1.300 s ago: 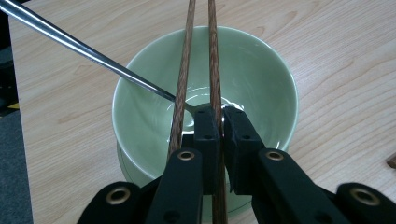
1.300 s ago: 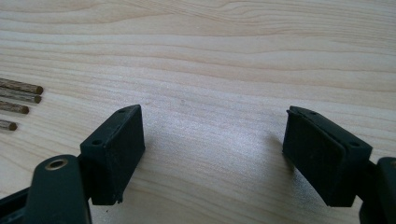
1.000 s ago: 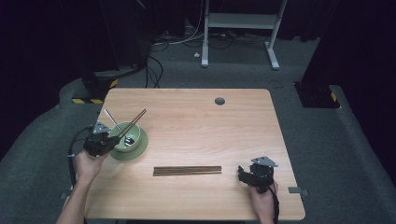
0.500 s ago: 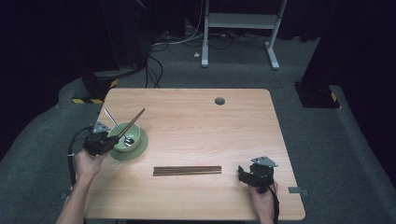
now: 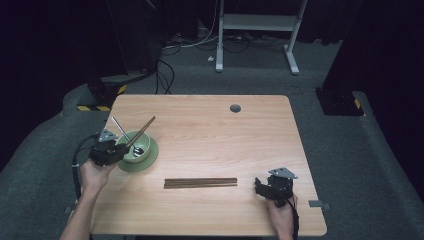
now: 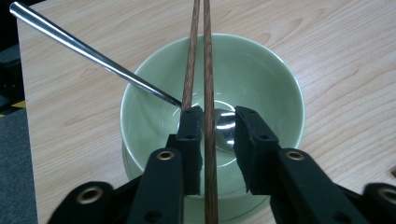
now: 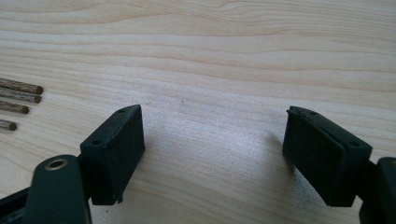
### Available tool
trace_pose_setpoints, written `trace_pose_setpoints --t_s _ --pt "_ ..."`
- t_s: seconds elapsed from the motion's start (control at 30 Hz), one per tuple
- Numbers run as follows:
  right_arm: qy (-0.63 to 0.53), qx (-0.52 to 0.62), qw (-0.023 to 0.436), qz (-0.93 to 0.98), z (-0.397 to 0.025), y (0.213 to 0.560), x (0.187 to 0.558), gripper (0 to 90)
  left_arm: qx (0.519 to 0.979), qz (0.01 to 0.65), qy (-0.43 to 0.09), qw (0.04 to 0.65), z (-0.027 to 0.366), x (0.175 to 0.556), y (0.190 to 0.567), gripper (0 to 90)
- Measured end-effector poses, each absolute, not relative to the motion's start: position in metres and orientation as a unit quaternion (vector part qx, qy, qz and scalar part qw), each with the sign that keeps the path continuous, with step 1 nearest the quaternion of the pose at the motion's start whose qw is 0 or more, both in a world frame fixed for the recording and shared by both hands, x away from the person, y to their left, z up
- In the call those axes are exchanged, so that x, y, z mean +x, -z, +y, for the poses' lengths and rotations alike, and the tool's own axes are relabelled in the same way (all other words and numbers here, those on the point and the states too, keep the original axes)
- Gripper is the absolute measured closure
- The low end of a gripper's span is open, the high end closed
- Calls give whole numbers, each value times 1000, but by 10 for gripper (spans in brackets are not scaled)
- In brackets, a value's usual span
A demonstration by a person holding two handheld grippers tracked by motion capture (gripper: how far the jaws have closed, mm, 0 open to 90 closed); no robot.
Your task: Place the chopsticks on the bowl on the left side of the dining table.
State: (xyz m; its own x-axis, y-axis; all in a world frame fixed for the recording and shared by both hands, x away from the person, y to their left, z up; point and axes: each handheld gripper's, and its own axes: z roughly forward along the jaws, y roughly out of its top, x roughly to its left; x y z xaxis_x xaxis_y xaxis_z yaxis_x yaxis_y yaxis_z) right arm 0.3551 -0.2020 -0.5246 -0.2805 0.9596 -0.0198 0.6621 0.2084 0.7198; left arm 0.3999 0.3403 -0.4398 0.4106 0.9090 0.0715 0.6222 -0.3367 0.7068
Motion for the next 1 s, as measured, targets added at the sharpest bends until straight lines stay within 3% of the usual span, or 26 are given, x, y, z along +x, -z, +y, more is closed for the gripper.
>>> trace_pose_setpoints --t_s 0.33,0.63,1.0 --pt "-308 549 242 739 -202 525 355 203 768 509 -230 312 332 412 439 535" --pt "-307 549 242 739 -202 525 355 203 756 525 -229 317 326 423 434 470" --pt "-307 549 242 739 -202 525 355 203 747 535 -226 324 322 437 424 459"
